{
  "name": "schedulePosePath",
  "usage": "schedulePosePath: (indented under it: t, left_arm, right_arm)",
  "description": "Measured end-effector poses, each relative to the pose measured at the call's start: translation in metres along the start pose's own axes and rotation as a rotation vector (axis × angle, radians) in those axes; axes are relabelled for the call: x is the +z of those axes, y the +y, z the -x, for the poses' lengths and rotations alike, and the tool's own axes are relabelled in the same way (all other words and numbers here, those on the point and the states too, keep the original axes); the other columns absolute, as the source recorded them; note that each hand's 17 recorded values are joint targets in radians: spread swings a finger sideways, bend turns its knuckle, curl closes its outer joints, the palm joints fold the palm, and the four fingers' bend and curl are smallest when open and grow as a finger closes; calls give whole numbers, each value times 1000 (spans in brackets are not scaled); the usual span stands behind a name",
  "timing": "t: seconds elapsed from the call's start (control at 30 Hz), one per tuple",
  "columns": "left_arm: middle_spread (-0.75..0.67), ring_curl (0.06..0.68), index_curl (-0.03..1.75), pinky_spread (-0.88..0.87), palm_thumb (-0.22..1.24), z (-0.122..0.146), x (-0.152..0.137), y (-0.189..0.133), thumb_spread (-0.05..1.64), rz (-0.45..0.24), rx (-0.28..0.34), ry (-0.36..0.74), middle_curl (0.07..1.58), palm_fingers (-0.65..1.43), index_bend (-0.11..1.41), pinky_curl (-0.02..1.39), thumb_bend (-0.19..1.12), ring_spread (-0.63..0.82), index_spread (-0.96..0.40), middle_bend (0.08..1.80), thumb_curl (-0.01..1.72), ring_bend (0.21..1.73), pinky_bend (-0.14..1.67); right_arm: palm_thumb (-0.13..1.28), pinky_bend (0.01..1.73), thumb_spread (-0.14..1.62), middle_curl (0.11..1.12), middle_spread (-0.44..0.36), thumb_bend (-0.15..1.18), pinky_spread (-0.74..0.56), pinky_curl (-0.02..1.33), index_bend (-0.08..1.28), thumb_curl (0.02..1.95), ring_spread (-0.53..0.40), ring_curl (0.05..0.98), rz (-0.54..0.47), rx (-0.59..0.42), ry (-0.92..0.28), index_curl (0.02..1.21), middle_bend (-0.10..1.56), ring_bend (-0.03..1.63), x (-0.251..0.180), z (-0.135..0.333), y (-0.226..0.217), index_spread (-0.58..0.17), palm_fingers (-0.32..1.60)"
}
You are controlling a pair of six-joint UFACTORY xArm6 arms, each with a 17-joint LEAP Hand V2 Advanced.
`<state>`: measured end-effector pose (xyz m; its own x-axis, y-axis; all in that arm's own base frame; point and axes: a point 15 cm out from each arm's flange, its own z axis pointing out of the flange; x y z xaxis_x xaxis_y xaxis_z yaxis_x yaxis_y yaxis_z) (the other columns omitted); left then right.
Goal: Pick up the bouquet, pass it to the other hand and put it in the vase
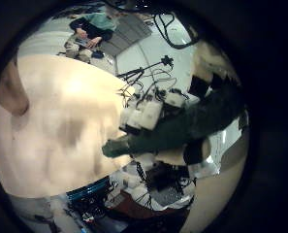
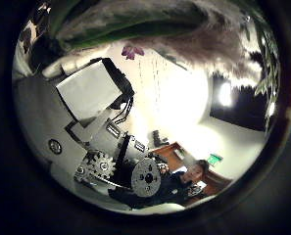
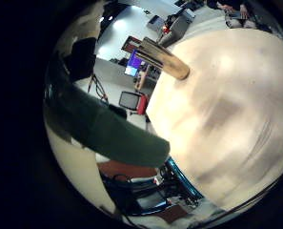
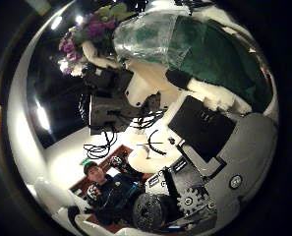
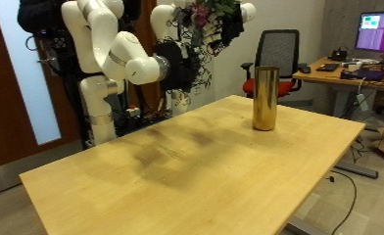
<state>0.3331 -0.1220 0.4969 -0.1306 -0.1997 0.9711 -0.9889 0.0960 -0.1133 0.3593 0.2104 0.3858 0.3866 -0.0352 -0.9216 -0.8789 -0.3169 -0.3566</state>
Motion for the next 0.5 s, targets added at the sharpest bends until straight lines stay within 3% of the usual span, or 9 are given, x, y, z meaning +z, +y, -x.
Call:
schedulePosePath:
  t: [0.2, 0.23, 0.27, 0.3, 0.4, 0.43, 0.5]
  left_arm:
    - [-467, 520, 1209, -659, 1127, 0, -8, -9, 84, -67, 62, 1, 718, 1104, 414, 512, -14, -470, -760, 1214, 751, 1303, 975]
    - [-466, 526, 1239, -658, 1135, 0, -10, -11, 60, -84, 75, -9, 724, 1104, 406, 518, -16, -465, -770, 1221, 763, 1317, 975]
    - [-465, 530, 1259, -650, 1138, 1, -12, -12, 46, -99, 86, -18, 727, 1105, 409, 523, -16, -462, -777, 1221, 773, 1323, 973]
    - [-465, 533, 1279, -651, 1146, 1, -13, -13, 33, -111, 94, -26, 731, 1104, 411, 529, -14, -459, -783, 1221, 781, 1330, 976]
    - [-467, 539, 1325, -644, 1157, 0, -15, -15, 3, -141, 124, -43, 739, 1098, 399, 544, -16, -448, -794, 1229, 800, 1344, 978]
    - [-463, 541, 1351, -642, 1162, -1, -16, -16, -9, -150, 131, -47, 745, 1095, 396, 552, -16, -445, -799, 1230, 809, 1348, 977]
    - [-460, 543, 1387, -640, 1163, -3, -18, -17, -23, -170, 155, -62, 751, 1093, 386, 564, -19, -443, -804, 1229, 822, 1353, 974]
  right_arm:
    - [873, 1070, 720, 668, -161, -38, -468, 804, 575, 659, -248, 557, -12, 12, -4, 909, 988, 1271, -5, -6, 0, -304, 749]
    - [880, 1065, 738, 655, -159, -31, -492, 795, 500, 652, -260, 552, -20, 17, -3, 885, 941, 1246, -8, -9, 0, -305, 602]
    - [875, 1018, 803, 620, -149, -27, -489, 774, 422, 634, -265, 537, -31, 22, -2, 839, 828, 1184, -13, -11, -1, -336, 329]
    - [867, 981, 825, 597, -141, -30, -464, 761, 416, 625, -263, 521, -40, 28, -2, 813, 775, 1145, -18, -13, -1, -353, 248]
    - [833, 820, 877, 505, -95, -36, -248, 708, 392, 593, -173, 437, -61, 44, -4, 702, 596, 942, -28, -20, -1, -416, -31]
    - [790, 722, 900, 428, -63, -43, -2, 625, 266, 561, -62, 348, -66, 46, -4, 584, 439, 757, -30, -21, -1, -449, -159]
    - [760, 640, 913, 385, -45, -39, 149, 561, 179, 535, 5, 300, -85, 54, -2, 508, 341, 644, -37, -26, -1, -466, -125]
